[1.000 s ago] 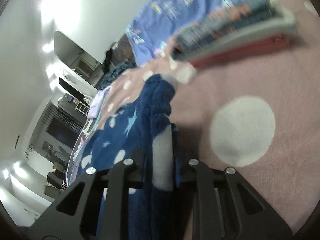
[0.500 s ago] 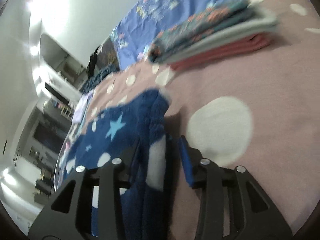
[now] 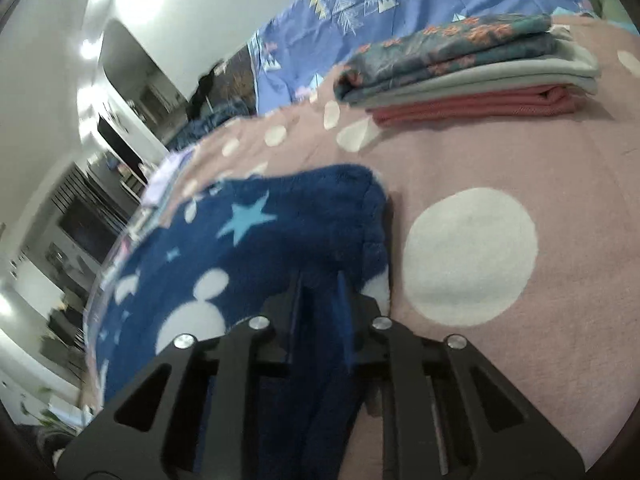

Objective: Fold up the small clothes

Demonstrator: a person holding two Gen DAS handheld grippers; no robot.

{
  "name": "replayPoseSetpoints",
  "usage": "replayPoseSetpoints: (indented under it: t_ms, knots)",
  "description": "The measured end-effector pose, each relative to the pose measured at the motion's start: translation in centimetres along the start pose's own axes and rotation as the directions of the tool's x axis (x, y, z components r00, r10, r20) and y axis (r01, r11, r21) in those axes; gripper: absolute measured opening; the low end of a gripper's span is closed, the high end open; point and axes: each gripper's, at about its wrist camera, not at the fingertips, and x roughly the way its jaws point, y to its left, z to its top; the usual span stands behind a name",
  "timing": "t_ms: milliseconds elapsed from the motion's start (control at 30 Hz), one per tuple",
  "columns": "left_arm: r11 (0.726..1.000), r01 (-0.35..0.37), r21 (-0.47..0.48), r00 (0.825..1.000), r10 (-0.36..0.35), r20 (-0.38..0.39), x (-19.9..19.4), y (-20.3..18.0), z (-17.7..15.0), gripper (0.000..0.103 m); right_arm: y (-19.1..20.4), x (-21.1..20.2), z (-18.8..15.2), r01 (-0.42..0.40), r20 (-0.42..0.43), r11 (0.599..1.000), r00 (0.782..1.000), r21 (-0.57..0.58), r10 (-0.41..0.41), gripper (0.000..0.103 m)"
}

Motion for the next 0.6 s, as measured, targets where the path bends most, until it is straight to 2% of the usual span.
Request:
replayPoseSetpoints:
  t_ms: [133,233,467,600]
  knots:
    - [1.000,0.001,-0.028,1.000,-0.001,0.000,-0.5,0.3,-0.1,0.043,-0.7,0.1,-0.2,-0.050,0.002,0.998,0.999,0.039,0.050,0.014]
    - [0.998,-0.028,-0.055,1.000,0.028,-0.004,-1.5,0.6,-0.4,0.045,-0.8,0.1,-0.4,-0.063,0.007,0.997,0.998,0.053,0.063,0.014]
    - [0.987,-0.105,-0.119,0.994,0.105,-0.008,-5.3,2.2,-2.5,0.049,-0.1,-0.4,-0.5,-0.023,0.014,0.999,1.000,0.023,0.023,0.018]
    - [0.977,-0.126,-0.172,0.991,0.130,0.010,-7.1,3.2,-4.0,0.051,0.4,-0.4,-0.7,0.009,0.032,1.000,0.999,0.002,-0.009,0.018]
